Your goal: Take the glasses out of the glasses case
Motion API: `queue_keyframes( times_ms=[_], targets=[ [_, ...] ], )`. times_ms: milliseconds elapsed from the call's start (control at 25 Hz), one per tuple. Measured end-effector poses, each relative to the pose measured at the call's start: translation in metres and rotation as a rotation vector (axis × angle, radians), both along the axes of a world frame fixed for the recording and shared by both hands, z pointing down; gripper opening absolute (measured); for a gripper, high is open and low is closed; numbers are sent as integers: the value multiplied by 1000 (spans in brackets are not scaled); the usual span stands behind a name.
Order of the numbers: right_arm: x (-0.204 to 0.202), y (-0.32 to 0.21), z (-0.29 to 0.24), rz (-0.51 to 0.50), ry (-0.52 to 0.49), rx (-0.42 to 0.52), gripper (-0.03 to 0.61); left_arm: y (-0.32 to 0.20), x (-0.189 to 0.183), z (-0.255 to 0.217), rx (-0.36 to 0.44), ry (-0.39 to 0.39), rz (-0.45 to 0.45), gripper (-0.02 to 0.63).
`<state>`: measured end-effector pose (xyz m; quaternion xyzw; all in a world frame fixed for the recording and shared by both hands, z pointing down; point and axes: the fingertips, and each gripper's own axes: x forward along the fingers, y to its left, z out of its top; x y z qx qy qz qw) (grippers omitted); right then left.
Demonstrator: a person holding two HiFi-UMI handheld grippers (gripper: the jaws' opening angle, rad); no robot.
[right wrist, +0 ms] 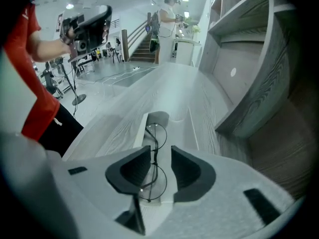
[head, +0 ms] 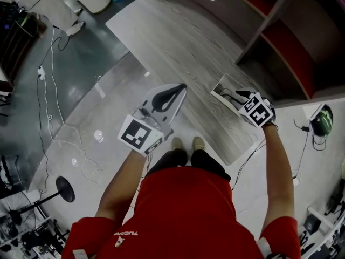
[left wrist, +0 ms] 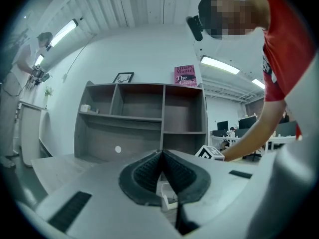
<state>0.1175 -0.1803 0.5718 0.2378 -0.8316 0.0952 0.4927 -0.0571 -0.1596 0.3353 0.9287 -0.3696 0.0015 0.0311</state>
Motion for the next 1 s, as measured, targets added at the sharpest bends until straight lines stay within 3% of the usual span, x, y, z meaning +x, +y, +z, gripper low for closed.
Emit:
queue_keyframes(
  times_ms=[360, 1000],
  targets=[
    [-1, 0, 8, -53, 105, 20, 178, -7, -4, 7, -18, -15, 10, 11],
    [-2, 3, 10, -108, 235, 147, 117, -6, -4, 19, -38, -25, 38, 11]
  ],
)
